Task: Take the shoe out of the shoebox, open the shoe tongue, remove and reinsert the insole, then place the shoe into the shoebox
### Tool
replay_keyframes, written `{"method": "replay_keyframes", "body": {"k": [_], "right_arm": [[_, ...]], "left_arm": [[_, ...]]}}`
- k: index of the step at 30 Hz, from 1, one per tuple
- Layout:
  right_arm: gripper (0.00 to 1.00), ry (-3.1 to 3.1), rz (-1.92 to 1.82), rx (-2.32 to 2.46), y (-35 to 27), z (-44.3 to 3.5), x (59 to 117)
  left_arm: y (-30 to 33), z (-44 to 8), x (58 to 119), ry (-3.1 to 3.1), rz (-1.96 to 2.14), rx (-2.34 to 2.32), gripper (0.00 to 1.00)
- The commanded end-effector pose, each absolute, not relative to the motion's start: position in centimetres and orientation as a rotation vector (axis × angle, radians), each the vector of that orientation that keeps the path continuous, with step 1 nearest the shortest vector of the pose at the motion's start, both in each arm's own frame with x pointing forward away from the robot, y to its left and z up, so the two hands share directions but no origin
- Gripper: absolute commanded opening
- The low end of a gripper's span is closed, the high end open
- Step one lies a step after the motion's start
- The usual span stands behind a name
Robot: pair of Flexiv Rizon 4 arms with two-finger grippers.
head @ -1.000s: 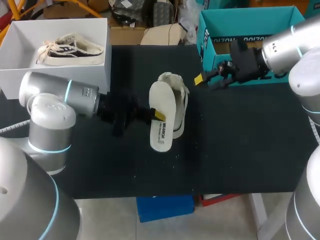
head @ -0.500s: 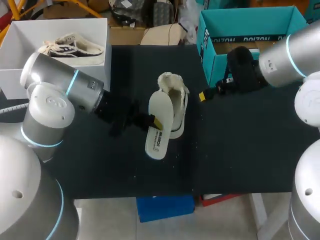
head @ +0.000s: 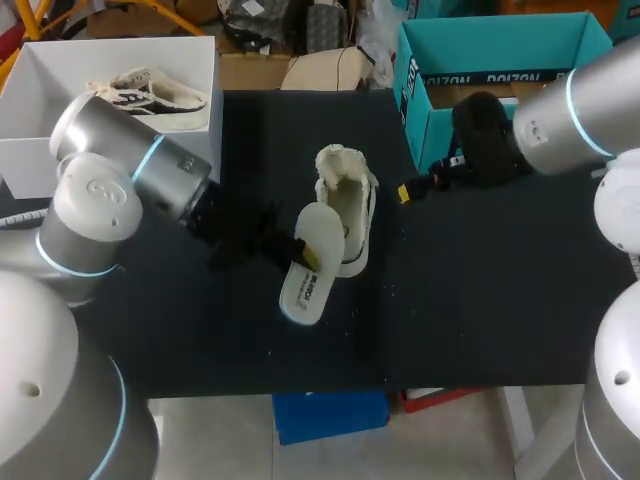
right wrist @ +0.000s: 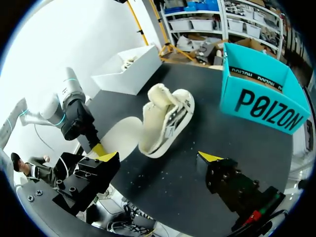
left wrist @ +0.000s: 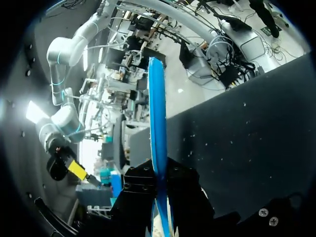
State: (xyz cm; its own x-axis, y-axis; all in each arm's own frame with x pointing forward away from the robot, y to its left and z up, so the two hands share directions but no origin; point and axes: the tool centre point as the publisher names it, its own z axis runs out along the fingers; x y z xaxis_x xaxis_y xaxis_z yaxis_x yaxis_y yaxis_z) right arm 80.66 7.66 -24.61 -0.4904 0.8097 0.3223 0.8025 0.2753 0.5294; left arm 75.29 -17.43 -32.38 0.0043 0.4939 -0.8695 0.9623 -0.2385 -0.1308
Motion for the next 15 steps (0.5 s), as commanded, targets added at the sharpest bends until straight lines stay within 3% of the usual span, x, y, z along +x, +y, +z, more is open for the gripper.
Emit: {"method": "replay_keyframes", "body": {"k": [1, 15], "right_arm": [[1.0, 2.5, 1.024, 1.582, 7.72, -24.61, 80.65], [1.0, 2.5, 1.024, 1.582, 7.72, -24.61, 80.65]], "left_arm": [[-17.75, -32.3, 75.56, 1.5, -1.172, 1.779, 0.0], [-17.59, -32.02, 76.07, 1.592, -1.302, 1.832, 0.0]]}}
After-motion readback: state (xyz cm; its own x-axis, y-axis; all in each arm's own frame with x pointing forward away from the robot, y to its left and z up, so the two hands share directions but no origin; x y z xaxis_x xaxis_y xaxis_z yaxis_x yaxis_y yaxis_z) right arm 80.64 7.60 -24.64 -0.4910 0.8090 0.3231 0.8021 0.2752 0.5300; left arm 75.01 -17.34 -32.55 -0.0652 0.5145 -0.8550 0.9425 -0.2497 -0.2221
